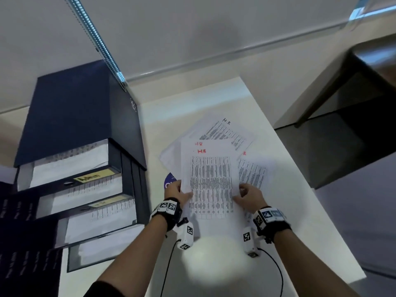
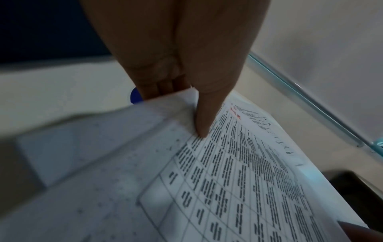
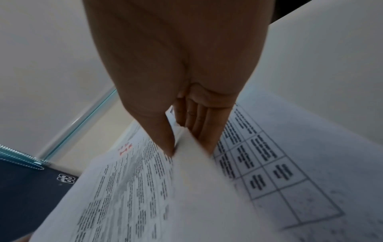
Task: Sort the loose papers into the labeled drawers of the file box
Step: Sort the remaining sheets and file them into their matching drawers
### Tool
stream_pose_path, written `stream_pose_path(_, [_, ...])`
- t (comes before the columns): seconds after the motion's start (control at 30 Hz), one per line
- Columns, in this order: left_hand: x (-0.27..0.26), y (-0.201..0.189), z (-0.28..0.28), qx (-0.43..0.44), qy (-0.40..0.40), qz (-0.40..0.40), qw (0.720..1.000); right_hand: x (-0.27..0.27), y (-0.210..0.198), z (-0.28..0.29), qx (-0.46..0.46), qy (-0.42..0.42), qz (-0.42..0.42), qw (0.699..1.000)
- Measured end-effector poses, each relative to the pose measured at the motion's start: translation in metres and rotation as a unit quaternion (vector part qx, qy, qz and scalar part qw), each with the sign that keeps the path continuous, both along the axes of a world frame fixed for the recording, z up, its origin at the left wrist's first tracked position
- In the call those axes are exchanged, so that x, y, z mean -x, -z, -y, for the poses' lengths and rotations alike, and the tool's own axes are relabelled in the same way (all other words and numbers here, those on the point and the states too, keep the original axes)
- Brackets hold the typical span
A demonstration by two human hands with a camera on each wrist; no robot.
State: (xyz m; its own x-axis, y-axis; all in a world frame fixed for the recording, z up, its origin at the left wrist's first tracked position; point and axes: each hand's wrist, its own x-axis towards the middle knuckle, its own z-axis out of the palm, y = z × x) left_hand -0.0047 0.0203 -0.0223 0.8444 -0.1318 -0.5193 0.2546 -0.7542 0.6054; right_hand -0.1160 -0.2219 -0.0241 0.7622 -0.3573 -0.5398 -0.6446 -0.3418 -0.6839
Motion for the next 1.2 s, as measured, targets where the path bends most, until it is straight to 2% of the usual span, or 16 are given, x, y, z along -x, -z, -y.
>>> stream_pose_path(0.07, [0.005, -0.013, 0.000, 0.011, 0.018, 0.016, 1.000, -0.002, -0.002, 0.000, 0.027, 0.002, 0.009, 1.000])
stream_pose_path(0.17, [0.015, -0.040, -0.012, 0.099, 0.035, 0.033, 0.994, -0.006, -0.017, 0.003, 0.006, 0.031, 0.048, 0.998])
stream_pose_path(0.23, [0.023, -0.064, -0.029, 0.172, 0.018, 0.022, 0.985, -0.013, -0.036, -0.005, -0.095, 0.049, 0.083, 0.991])
stream_pose_path(0.3, [0.031, -0.094, -0.049, 0.242, 0.003, 0.020, 0.970, -0.020, -0.059, -0.020, -0.206, 0.083, 0.118, 0.968])
stream_pose_path(0.43, [0.043, -0.145, -0.096, 0.307, -0.019, 0.058, 0.950, -0.028, -0.114, -0.063, -0.257, 0.019, 0.208, 0.944])
stream_pose_path(0.57, [0.054, -0.178, -0.154, 0.340, -0.057, 0.080, 0.935, -0.032, -0.154, -0.108, -0.299, -0.056, 0.227, 0.925])
stream_pose_path(0.67, [0.069, -0.197, -0.201, 0.374, -0.114, 0.111, 0.914, -0.031, -0.174, -0.155, -0.265, -0.155, 0.210, 0.928])
stream_pose_path(0.73, [0.081, -0.202, -0.236, 0.386, -0.151, 0.108, 0.903, -0.028, -0.177, -0.185, -0.280, -0.196, 0.188, 0.921])
stream_pose_path(0.83, [0.097, -0.198, -0.287, 0.405, -0.189, 0.083, 0.891, -0.023, -0.173, -0.227, -0.328, -0.186, 0.148, 0.914])
stream_pose_path(0.9, [0.109, -0.197, -0.312, 0.412, -0.215, 0.058, 0.884, -0.018, -0.168, -0.251, -0.317, -0.184, 0.128, 0.921])
stream_pose_path(1.0, [0.124, -0.194, -0.333, 0.406, -0.233, 0.048, 0.883, -0.018, -0.161, -0.279, -0.296, -0.229, 0.105, 0.921])
stream_pose_path(1.07, [0.128, -0.189, -0.342, 0.382, -0.239, 0.047, 0.892, -0.021, -0.165, -0.290, -0.302, -0.196, 0.067, 0.931])
stream_pose_path(1.2, [0.133, -0.188, -0.350, 0.356, -0.197, 0.009, 0.913, -0.033, -0.172, -0.297, -0.330, -0.130, 0.033, 0.935])
